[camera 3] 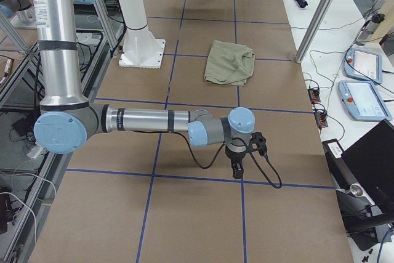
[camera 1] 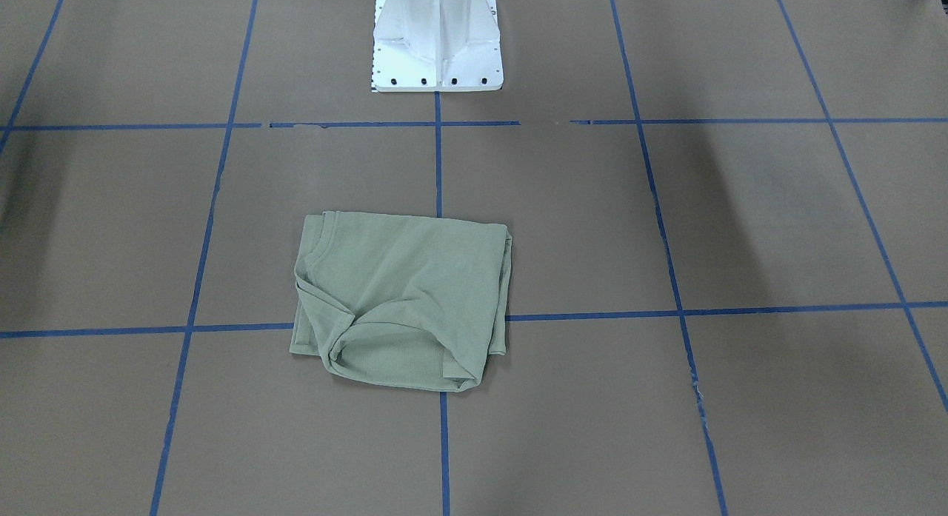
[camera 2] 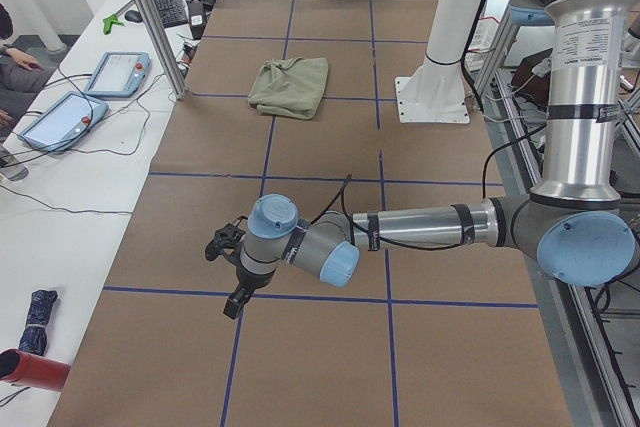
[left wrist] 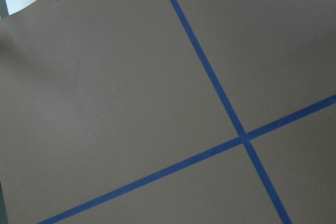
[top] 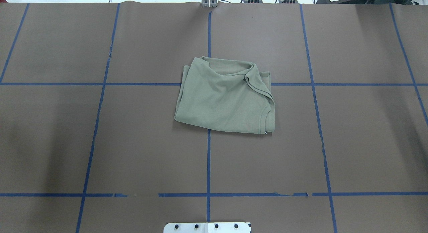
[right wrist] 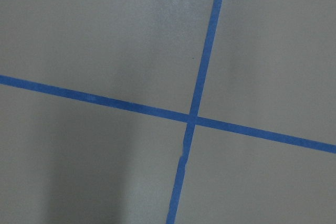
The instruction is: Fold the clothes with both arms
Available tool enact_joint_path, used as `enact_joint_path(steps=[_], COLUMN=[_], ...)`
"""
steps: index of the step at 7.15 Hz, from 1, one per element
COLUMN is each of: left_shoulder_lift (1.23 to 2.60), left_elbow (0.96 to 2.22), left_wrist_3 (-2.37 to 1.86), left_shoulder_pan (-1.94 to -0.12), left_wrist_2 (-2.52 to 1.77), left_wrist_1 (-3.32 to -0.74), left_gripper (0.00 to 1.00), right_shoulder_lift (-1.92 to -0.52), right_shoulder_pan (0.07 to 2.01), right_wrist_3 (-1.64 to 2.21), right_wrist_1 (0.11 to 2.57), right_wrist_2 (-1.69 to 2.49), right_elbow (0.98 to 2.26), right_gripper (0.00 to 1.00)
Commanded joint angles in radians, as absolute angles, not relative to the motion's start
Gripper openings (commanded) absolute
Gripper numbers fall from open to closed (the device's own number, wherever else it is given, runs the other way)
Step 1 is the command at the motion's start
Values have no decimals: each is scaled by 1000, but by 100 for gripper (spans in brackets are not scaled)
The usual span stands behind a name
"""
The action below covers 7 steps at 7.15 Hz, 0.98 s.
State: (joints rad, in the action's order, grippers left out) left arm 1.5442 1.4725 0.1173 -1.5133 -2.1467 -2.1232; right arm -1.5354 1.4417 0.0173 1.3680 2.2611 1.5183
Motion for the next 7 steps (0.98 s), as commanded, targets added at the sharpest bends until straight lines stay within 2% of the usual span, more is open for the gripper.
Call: enact_joint_path(steps=[1,3,5,7], left_shoulder_lift=[1539,1526,1526,1514], left_elbow=[1474,1503,1612,1640], left_wrist_3=[115,117,115,117], left_shoulder_pan=[-1523,-1531,-1531,-1531], left_wrist_2=[-2140,-2151,-2251,-2333], left_wrist_1=[-2117,-1937,-1690,-1638], left_gripper=[100,100,100,100], right_shoulder_lift=[-1575,-1598,-1623,-1614], right_shoulder_pan=[1445,1451,1453,1494], right_wrist_3=[31,137,239,238], right_wrist_1=[1380,1423,1428,1521], right_wrist_2=[2258,2360,2365,2426], right_elbow=[1596,1643,1695,1703], right_gripper=[100,100,100,100])
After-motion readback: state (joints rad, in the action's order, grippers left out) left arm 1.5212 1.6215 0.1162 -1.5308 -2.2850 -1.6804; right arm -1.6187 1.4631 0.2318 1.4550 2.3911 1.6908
